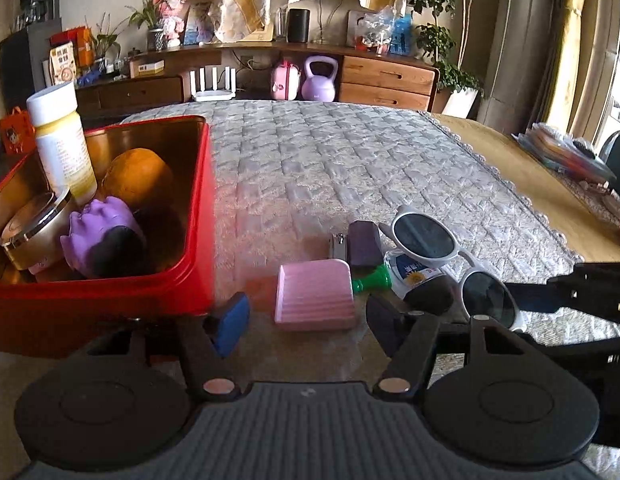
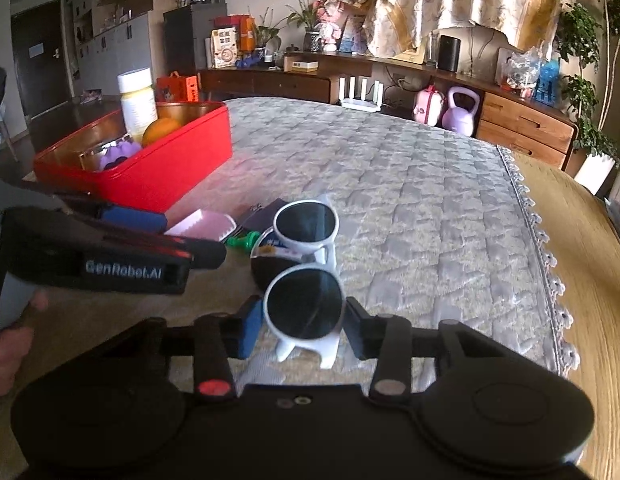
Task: Organize rigid objects
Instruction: 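Grasp the pink comb with the left tool while the right lifts the sunglasses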
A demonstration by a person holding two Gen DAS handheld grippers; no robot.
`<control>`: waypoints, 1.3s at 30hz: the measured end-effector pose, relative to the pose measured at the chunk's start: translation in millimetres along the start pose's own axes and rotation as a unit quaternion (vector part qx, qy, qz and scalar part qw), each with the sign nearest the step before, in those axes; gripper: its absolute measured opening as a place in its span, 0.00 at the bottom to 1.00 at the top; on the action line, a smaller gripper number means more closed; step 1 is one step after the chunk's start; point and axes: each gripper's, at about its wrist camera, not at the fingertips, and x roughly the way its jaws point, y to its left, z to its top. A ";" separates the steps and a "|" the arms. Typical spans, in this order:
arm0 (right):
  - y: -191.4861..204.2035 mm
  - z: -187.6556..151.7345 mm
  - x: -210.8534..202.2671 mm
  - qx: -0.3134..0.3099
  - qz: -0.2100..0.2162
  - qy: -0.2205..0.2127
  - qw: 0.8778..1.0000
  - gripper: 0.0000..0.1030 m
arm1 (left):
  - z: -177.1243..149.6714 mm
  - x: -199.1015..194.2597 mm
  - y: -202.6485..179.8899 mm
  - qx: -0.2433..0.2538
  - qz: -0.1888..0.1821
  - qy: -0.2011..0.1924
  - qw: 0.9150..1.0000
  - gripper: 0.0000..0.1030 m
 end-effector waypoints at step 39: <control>34.3 11.5 -92.1 0.083 -0.067 -0.042 0.993 0.31 | 11.7 -84.3 28.2 0.030 -0.017 -0.004 0.999 0.40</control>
